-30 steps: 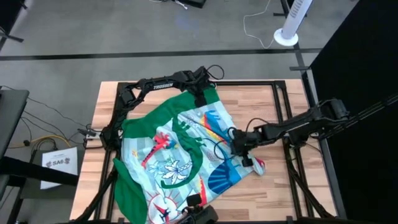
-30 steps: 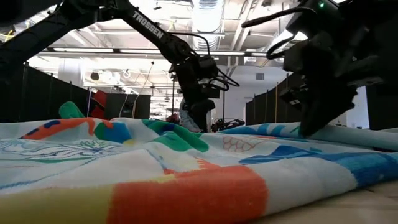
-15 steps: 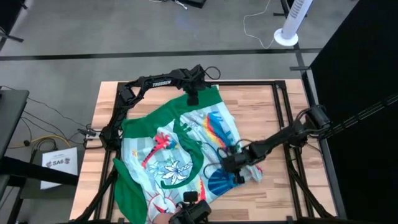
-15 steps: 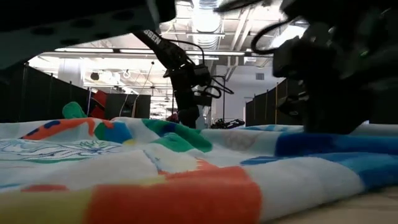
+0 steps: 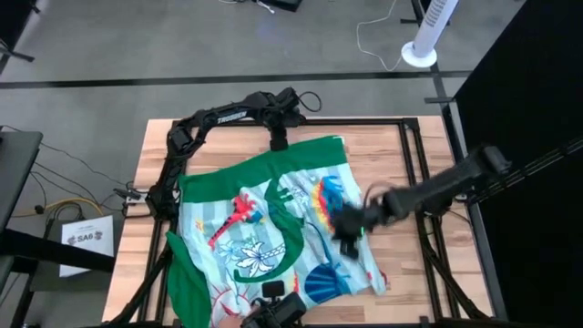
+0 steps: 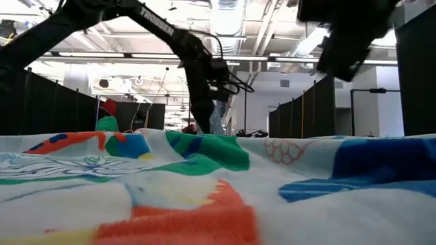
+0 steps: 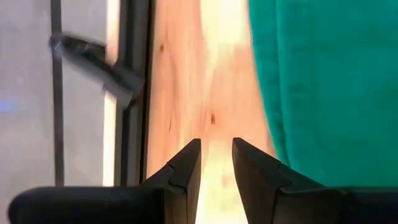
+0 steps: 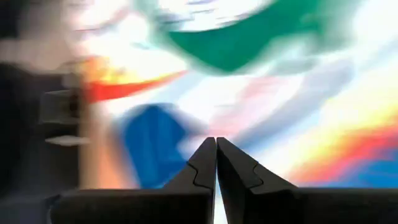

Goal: Roll towel
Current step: Roll the multicolor dinosaur print towel

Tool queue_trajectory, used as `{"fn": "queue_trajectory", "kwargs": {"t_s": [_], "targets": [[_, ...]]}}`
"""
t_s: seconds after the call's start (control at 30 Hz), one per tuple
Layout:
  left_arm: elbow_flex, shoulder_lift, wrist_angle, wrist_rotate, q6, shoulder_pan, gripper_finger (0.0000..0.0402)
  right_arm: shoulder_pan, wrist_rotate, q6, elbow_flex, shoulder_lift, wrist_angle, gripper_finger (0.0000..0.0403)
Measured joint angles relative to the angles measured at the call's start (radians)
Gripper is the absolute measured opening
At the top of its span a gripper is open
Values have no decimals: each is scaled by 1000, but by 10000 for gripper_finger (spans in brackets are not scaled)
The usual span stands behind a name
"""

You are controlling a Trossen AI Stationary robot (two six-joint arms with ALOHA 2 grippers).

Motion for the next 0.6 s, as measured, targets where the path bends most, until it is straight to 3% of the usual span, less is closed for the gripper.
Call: {"fn": "queue_trajectory", "kwargs": {"t_s": [0.13,0.3,0.4,0.5,0.6], "targets": [[29,-76,-178,59,-120,0,77,-248,29,-287,0,-52,-140,0],[-24,-206,-391,112,-311,-14,77,-460,-188,-650,-1,11,-201,0],[-81,-294,-477,113,-451,-53,77,-551,-232,-844,-2,23,-326,0],[-164,-386,-490,117,-598,-119,77,-667,-244,-987,-2,21,-273,0],[-270,-451,-488,129,-751,-199,77,-795,-324,-1105,-1,38,-190,0]]}}
